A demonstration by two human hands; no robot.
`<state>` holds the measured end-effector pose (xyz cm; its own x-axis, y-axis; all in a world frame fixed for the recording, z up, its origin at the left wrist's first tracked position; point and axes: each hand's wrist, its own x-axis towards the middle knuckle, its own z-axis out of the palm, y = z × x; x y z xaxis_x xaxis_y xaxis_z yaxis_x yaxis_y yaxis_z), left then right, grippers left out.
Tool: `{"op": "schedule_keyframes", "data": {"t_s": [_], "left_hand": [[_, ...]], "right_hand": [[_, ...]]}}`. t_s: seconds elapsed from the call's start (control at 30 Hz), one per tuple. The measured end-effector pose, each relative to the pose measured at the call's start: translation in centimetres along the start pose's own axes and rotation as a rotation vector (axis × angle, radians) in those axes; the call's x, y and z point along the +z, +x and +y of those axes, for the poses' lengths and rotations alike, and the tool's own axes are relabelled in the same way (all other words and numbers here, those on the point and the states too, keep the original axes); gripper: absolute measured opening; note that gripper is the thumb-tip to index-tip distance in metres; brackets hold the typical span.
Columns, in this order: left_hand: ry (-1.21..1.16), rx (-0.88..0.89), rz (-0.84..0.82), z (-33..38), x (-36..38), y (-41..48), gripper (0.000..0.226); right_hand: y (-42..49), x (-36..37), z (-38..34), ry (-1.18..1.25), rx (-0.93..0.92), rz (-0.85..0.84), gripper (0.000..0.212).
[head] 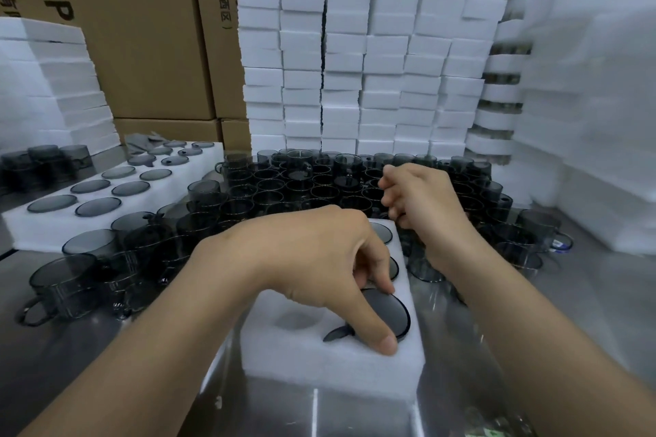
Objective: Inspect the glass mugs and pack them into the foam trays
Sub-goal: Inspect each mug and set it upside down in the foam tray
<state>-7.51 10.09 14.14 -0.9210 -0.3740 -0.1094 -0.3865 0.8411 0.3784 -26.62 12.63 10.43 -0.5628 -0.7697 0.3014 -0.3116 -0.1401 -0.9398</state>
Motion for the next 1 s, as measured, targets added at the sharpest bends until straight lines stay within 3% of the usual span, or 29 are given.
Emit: {"op": "schedule_keyframes", "data": {"t_s": [0.07,0.13,0.33,0.4,0.47,0.6,0.67,0.77,0.83,0.93,1.0], "left_hand": [[-0.011,0.025,0.015,0.0,0.0,0.0,0.044],[-0.011,0.036,0.057,0.0,0.0,0.3,0.041],[0.004,0.077,0.074,-0.8,0.3,1.1,0.042],[-0.096,0.118,0.048,-1.9,-0.6,0.9,0.039],[-0.270,0.134,0.151,-3.9,-2.0,1.6,0.032],[-0.354,-0.176,0.649,-10.3,-4.9,6.8,0.016],[-0.405,-0.332,0.756,-13.1,-5.6,9.3,0.033],[-0.456,-0.495,0.811,-15.7,-6.1,11.8,0.077],[-0.424,-0.580,0.784,-16.4,-5.9,13.0,0.094],[-0.317,-0.660,0.758,-16.7,-5.1,14.2,0.093],[-0.264,-0.700,0.772,-16.7,-4.8,14.7,0.077]], "right_hand": [[0.0,0.0,0.5,-0.306,-0.190,0.062,0.032],[0.0,-0.1,1.0,-0.450,-0.281,0.084,0.033],[0.0,0.2,1.8,-0.565,-0.287,0.037,0.032],[0.0,0.2,1.9,-0.609,-0.276,0.004,0.030],[-0.2,0.2,2.0,-0.656,-0.262,-0.037,0.027],[-0.4,0.8,2.1,-0.742,-0.280,-0.083,0.030],[-0.5,1.0,2.1,-0.747,-0.285,-0.099,0.030],[-0.7,1.0,2.3,-0.760,-0.287,-0.102,0.029],[-0.6,0.9,2.4,-0.775,-0.289,-0.098,0.028],[-0.5,1.0,2.4,-0.785,-0.307,-0.084,0.028],[-0.5,1.0,2.4,-0.774,-0.309,-0.067,0.028]]}}
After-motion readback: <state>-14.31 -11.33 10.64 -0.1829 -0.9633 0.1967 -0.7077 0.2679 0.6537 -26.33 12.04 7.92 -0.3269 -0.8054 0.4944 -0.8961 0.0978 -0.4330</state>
